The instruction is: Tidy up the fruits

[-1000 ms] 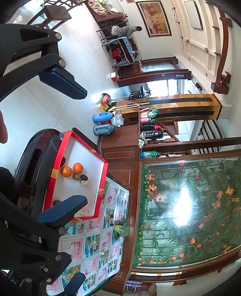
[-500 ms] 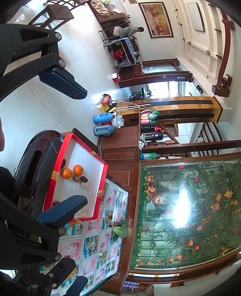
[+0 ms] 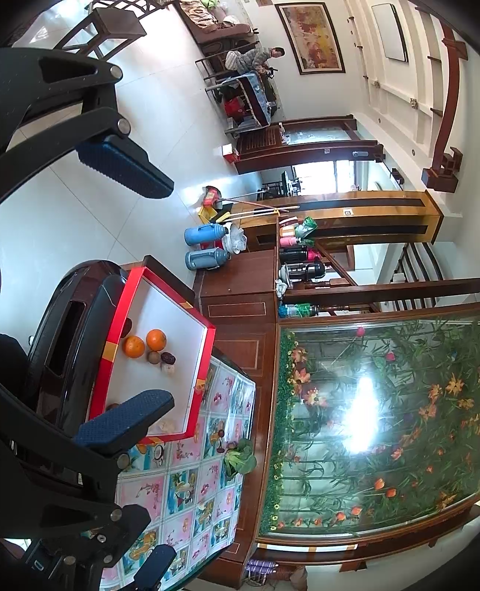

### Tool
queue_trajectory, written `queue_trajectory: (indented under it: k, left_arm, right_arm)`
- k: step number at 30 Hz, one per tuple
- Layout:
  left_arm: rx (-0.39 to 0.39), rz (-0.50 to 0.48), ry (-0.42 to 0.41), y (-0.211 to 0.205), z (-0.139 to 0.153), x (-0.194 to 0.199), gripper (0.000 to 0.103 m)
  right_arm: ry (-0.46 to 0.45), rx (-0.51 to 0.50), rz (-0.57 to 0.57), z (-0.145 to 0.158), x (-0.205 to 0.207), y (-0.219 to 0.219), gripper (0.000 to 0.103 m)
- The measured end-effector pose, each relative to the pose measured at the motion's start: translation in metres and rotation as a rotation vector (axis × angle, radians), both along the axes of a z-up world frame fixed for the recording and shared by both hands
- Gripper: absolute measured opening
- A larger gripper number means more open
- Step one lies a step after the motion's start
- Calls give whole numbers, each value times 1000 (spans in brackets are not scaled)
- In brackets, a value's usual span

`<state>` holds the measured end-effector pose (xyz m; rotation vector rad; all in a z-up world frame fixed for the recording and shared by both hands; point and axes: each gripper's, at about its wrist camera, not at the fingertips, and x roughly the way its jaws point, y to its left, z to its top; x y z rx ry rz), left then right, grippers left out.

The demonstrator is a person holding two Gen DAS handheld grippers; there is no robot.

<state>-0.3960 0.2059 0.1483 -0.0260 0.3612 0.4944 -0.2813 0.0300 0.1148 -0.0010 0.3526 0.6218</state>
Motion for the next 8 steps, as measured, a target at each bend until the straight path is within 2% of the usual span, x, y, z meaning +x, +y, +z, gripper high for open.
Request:
queue_trajectory:
  k: [8]
  left_arm:
    - [1, 3, 12, 1, -1, 12, 103]
  right_arm:
    - [48, 11, 1, -6, 21, -5, 79]
